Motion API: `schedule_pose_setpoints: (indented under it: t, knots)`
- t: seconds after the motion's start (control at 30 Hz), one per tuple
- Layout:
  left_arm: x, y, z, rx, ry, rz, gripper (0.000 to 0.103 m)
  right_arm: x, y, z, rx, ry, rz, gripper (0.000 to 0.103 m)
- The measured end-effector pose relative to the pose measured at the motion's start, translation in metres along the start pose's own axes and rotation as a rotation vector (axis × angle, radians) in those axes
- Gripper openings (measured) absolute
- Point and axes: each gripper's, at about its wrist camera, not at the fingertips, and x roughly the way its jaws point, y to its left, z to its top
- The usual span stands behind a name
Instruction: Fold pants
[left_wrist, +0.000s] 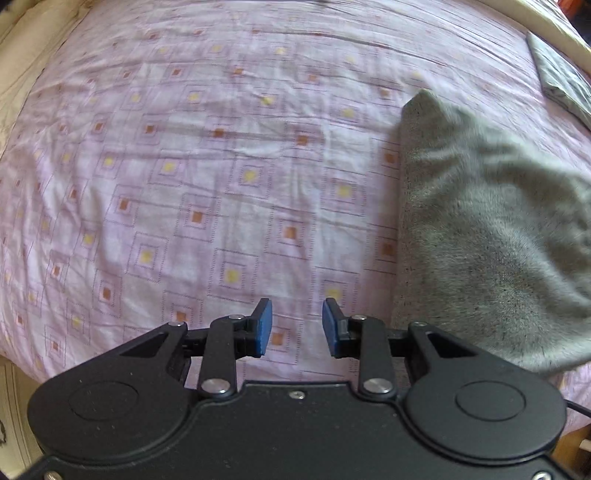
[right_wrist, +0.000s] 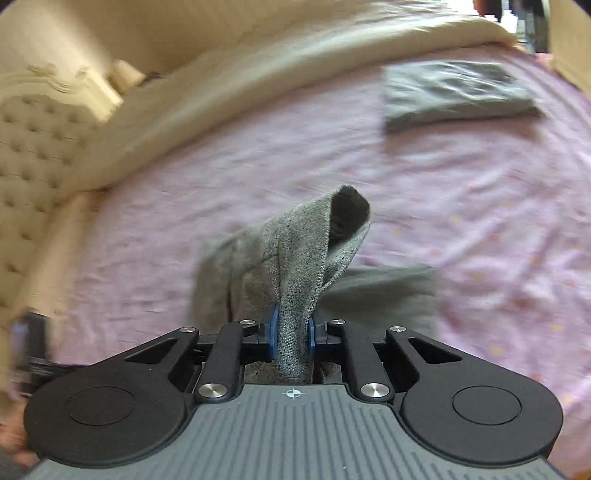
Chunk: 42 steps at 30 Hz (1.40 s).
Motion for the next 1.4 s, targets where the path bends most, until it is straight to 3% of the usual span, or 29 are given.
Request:
schedule_pose_setpoints:
  t: [0.1,0.23,0.3,0.4,0.5,0.57,0.8,0.97,1.07,1.17,1.23,1.4]
  knots:
    - [-0.003,-0.021,0.001,0.062,-0.008,-0.012,0.040,0.054,-0.028,-0.015,0.001,0.100,-0.130,0.015]
    - [-0.010,-0.050,0.006,0.128,-0.034,-0.056,0.040,0.070,-0.038,-0.028,0.012,0.112,-0.133,0.015]
    - [-0.011,-0.065,0.007,0.148,-0.044,-0.088,0.046,0.070,-0.036,-0.027,-0.004,0.105,-0.131,0.015]
    - [-0.005,-0.090,0.006,0.209,-0.039,-0.115,0.048,0.068,-0.042,-0.028,0.020,0.105,-0.112,0.015]
    - [0.018,-0.110,-0.004,0.277,0.033,-0.088,0.048,0.068,-0.044,-0.029,0.034,0.105,-0.102,0.016]
    - [0.037,-0.117,-0.011,0.300,0.106,-0.025,0.048,0.066,-0.043,-0.030,0.032,0.110,-0.103,0.016]
    - [0.046,-0.112,-0.010,0.277,0.149,-0.015,0.049,0.064,-0.043,-0.031,0.051,0.115,-0.109,0.021]
    - [0.047,-0.107,-0.007,0.250,0.161,-0.014,0.049,0.036,-0.036,-0.031,0.032,0.099,-0.144,0.025]
    - [0.048,-0.106,-0.005,0.251,0.159,-0.004,0.049,0.015,-0.025,-0.031,-0.046,0.042,-0.159,0.025]
    - [0.048,-0.110,-0.007,0.246,0.156,0.003,0.049,-0.001,-0.013,-0.022,-0.118,-0.054,-0.113,0.025]
    - [0.048,-0.111,-0.007,0.243,0.155,0.008,0.049,0.003,-0.004,-0.010,-0.169,-0.100,-0.095,0.025]
    - [0.049,-0.117,-0.009,0.231,0.147,0.021,0.050,0.051,0.001,0.017,-0.216,-0.098,-0.097,0.025]
